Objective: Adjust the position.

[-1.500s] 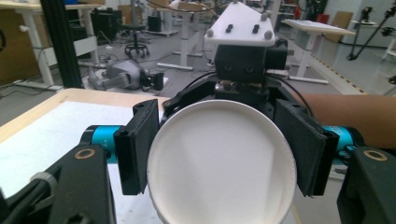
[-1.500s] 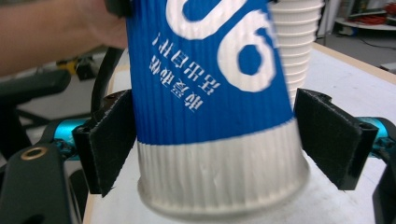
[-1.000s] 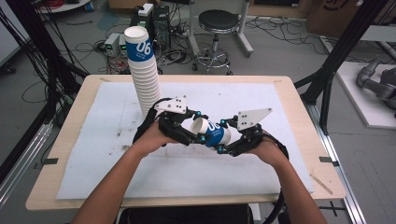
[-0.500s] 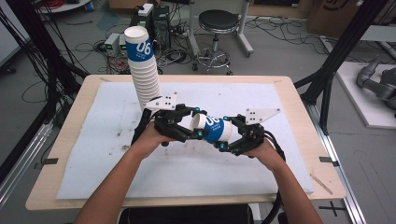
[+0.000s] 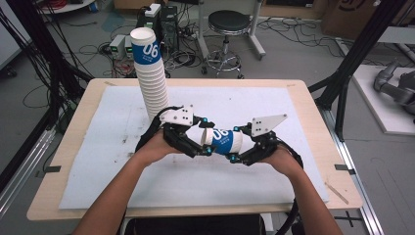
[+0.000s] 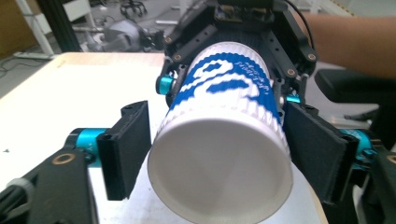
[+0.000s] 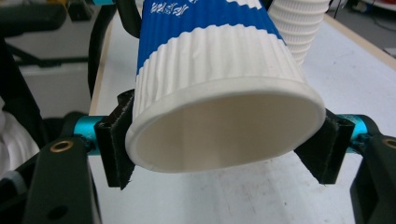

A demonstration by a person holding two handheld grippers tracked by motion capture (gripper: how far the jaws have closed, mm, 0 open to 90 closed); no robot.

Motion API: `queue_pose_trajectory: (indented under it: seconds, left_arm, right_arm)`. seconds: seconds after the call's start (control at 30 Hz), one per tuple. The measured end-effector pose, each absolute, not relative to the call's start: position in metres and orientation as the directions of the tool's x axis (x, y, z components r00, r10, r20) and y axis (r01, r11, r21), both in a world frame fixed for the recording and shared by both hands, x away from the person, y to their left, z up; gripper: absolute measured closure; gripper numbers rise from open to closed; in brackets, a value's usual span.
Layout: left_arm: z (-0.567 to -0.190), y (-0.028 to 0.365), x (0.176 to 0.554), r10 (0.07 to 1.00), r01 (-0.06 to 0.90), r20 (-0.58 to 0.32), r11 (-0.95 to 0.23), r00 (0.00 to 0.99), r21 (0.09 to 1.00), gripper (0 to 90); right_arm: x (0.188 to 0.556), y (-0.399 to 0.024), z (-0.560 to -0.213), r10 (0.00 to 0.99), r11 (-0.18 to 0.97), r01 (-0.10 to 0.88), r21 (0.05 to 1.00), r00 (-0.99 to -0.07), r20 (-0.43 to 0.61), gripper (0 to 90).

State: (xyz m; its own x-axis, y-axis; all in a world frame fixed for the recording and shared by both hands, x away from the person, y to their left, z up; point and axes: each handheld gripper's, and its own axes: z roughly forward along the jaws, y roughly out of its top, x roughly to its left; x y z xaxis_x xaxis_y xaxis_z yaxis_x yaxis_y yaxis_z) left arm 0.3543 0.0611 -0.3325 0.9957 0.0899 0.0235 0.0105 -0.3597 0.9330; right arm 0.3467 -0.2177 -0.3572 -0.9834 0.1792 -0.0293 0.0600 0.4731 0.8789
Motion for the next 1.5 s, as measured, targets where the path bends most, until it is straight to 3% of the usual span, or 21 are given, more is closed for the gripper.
queue_pose_trajectory:
  seconds: [0.17,0.27,0.47,0.73,0.9,1.0,1.07,1.23,1.47,1.5]
  left_arm:
    - [-0.335,0.063,0.354,0.054,0.011,0.008,-0.348,0.998,0.937,30.4]
    - [-0.338,0.066,0.356,0.057,0.058,-0.043,-0.299,0.997,0.952,30.4]
    - [-0.341,0.074,0.358,0.055,0.097,-0.088,-0.187,0.995,0.978,30.5]
    - [-0.342,0.068,0.353,0.088,0.092,-0.069,-0.285,0.994,0.954,29.6]
    - [-0.342,0.058,0.349,0.059,0.029,-0.006,-0.395,0.998,0.918,29.3]
    - [-0.344,0.058,0.351,0.038,0.022,-0.008,-0.392,0.999,0.92,31.1]
    - [-0.344,0.059,0.352,0.036,0.032,-0.02,-0.372,0.999,0.927,30.2]
    - [-0.348,0.066,0.355,0.062,0.076,-0.061,-0.278,0.996,0.958,29.9]
    - [-0.349,0.066,0.354,0.055,0.071,-0.058,-0.26,0.997,0.963,29.8]
    - [-0.35,0.066,0.354,0.06,0.07,-0.056,-0.268,0.997,0.961,29.9]
  right_arm:
    - [0.344,-0.215,-0.353,0.167,0.504,0.049,0.862,-0.985,-0.041,25.0]
    - [0.345,-0.216,-0.353,0.17,0.483,0.073,0.872,-0.985,-0.012,20.2]
    - [0.347,-0.227,-0.351,0.179,0.266,0.18,0.947,-0.974,0.135,18.8]
    - [0.346,-0.228,-0.345,0.168,0.345,0.106,0.933,-0.985,0.05,29.1]
    - [0.344,-0.225,-0.339,0.139,0.388,0.088,0.918,-0.99,0.036,31.3]
    - [0.344,-0.225,-0.338,0.134,0.407,0.086,0.909,-0.99,0.033,31.1]
    - [0.345,-0.225,-0.338,0.142,0.383,0.107,0.917,-0.988,0.056,25.0]
    - [0.346,-0.235,-0.336,0.176,0.163,0.166,0.973,-0.975,0.137,19.2]
    - [0.348,-0.231,-0.342,0.177,0.228,0.183,0.956,-0.974,0.144,19.1]
    - [0.348,-0.23,-0.342,0.17,0.236,0.176,0.956,-0.976,0.137,23.5]
